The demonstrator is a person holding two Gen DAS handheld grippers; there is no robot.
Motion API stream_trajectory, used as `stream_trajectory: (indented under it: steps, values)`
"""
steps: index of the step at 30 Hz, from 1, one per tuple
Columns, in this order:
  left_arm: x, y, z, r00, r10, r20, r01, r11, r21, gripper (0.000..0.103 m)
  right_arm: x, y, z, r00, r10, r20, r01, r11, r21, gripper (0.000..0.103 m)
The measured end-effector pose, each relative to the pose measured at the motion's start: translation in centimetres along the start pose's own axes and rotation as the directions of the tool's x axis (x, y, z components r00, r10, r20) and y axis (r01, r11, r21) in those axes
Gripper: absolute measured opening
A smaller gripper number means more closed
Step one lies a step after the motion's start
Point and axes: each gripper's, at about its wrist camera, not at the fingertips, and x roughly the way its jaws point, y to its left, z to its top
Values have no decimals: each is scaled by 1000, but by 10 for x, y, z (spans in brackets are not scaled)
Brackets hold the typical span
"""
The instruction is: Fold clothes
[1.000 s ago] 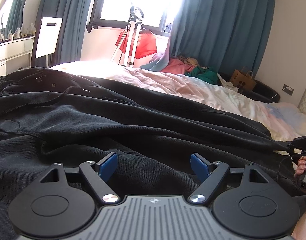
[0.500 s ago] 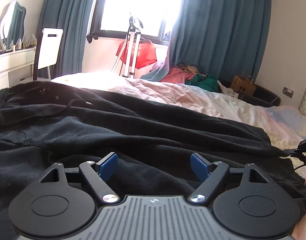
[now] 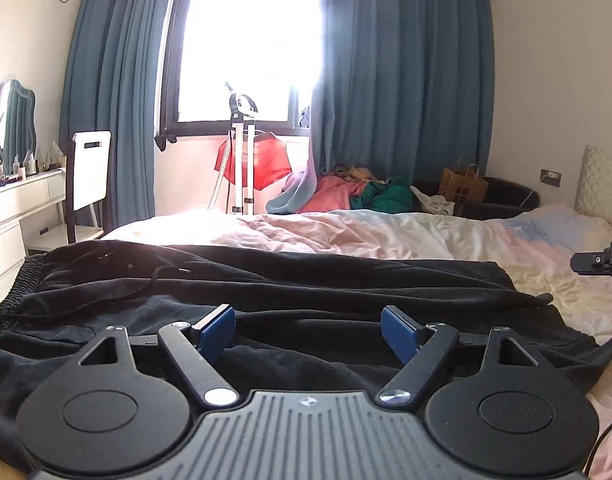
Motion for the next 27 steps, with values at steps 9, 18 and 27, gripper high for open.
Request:
stream_trajectory:
  steps: [9,18,27]
  values:
    - [-25,-2,-16,999,26,-35,-26,1000,-3,82,-20,27,-25,1000,-8,-4,8,995,-101,11]
    - [-10,61,-15,983,68,-170,-102,974,-203,83,-8,15,-28,998,-40,-44,37,998,-53,11]
    - [-40,219,7,912,277,-303,-402,754,-520,92,5,-8,-27,997,-3,-78,12,993,118,66]
